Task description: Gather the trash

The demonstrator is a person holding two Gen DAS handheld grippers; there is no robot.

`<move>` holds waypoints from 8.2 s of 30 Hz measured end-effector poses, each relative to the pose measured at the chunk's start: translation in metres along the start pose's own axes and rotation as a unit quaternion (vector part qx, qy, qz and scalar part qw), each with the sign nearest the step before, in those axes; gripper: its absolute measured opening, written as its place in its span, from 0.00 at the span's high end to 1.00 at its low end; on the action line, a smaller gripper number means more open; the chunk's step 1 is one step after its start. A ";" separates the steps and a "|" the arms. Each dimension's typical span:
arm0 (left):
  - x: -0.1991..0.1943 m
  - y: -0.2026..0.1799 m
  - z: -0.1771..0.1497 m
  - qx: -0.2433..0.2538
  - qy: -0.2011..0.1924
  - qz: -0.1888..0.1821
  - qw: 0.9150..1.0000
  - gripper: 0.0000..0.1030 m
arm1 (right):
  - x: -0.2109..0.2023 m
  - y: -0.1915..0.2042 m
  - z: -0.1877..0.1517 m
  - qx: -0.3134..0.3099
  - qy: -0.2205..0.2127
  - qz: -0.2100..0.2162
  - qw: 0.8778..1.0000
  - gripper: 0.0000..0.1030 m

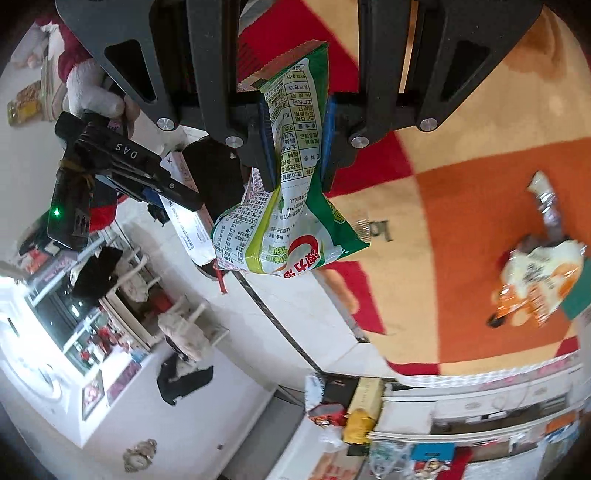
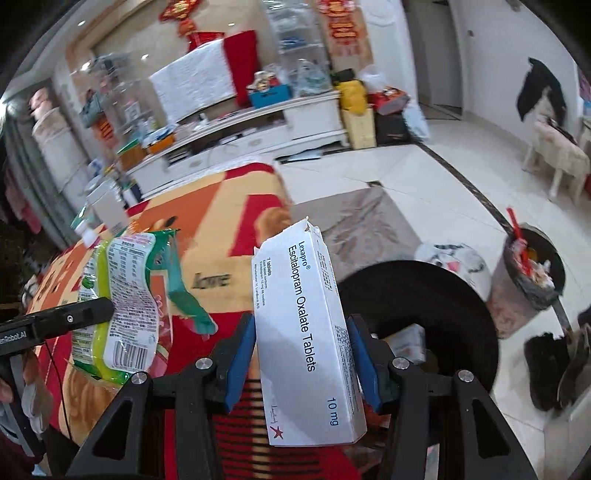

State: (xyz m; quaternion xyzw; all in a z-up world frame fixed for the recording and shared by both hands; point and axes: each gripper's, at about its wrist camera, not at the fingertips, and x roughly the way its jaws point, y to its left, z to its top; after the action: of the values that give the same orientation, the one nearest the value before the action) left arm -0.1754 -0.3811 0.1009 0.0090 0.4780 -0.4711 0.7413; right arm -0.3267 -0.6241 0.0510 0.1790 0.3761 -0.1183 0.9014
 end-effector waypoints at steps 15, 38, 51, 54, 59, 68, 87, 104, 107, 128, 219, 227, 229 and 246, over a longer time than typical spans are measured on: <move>0.066 -0.032 0.015 0.020 0.039 -0.020 0.999 0.81 | 0.011 -0.063 -0.014 0.063 0.020 -0.030 0.997 0.53; 0.121 -0.058 0.013 0.003 0.061 -0.036 0.997 0.40 | 0.016 -0.102 -0.021 0.136 0.022 -0.065 0.988 0.27; 0.083 -0.029 0.001 0.021 0.025 0.030 0.999 0.40 | 0.028 -0.070 -0.022 0.103 0.040 -0.047 0.993 0.27; 0.070 -0.016 -0.004 0.021 0.015 0.050 0.998 0.40 | 0.034 -0.054 -0.022 0.087 0.047 -0.038 0.994 0.27; 0.047 0.008 -0.012 0.014 -0.005 0.079 0.997 0.40 | 0.043 -0.022 -0.019 0.059 0.055 -0.021 0.997 0.27; 0.000 0.068 -0.027 -0.027 -0.036 0.135 0.990 0.40 | 0.063 0.044 -0.011 0.003 0.070 0.017 0.997 0.26; -0.056 0.135 -0.049 -0.097 -0.065 0.173 0.978 0.40 | 0.095 0.145 -0.008 -0.079 0.100 0.066 0.990 0.23; -0.086 0.205 -0.040 -0.161 -0.079 0.204 0.962 0.40 | 0.121 0.210 0.017 -0.126 0.103 0.101 0.981 0.21; -0.094 0.216 -0.037 -0.170 -0.085 0.209 0.959 0.40 | 0.125 0.218 0.024 -0.129 0.101 0.106 0.981 0.20; -0.099 0.312 -0.007 -0.219 -0.091 0.266 0.934 0.40 | 0.149 0.246 0.064 -0.122 0.089 0.132 0.980 0.19; -0.033 0.326 0.056 -0.272 -0.112 0.133 0.946 0.72 | 0.218 0.260 0.071 -0.087 0.093 0.221 0.967 0.54; -0.079 0.310 0.039 -0.256 -0.126 0.130 0.950 0.80 | 0.180 0.251 0.071 -0.086 0.066 0.233 0.966 0.57; -0.089 0.302 0.034 -0.250 -0.126 0.129 0.951 0.80 | 0.169 0.246 0.071 -0.083 0.060 0.232 0.967 0.57; -0.073 0.184 -0.003 -0.151 -0.080 0.101 0.980 0.80 | 0.096 0.166 0.035 -0.065 0.049 0.162 0.983 0.57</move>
State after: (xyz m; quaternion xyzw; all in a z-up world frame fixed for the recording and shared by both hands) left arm -0.0548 -0.2275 0.0712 -0.0925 0.4794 -0.3159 0.8135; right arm -0.1807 -0.4950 0.0439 0.1839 0.3931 0.0630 0.8987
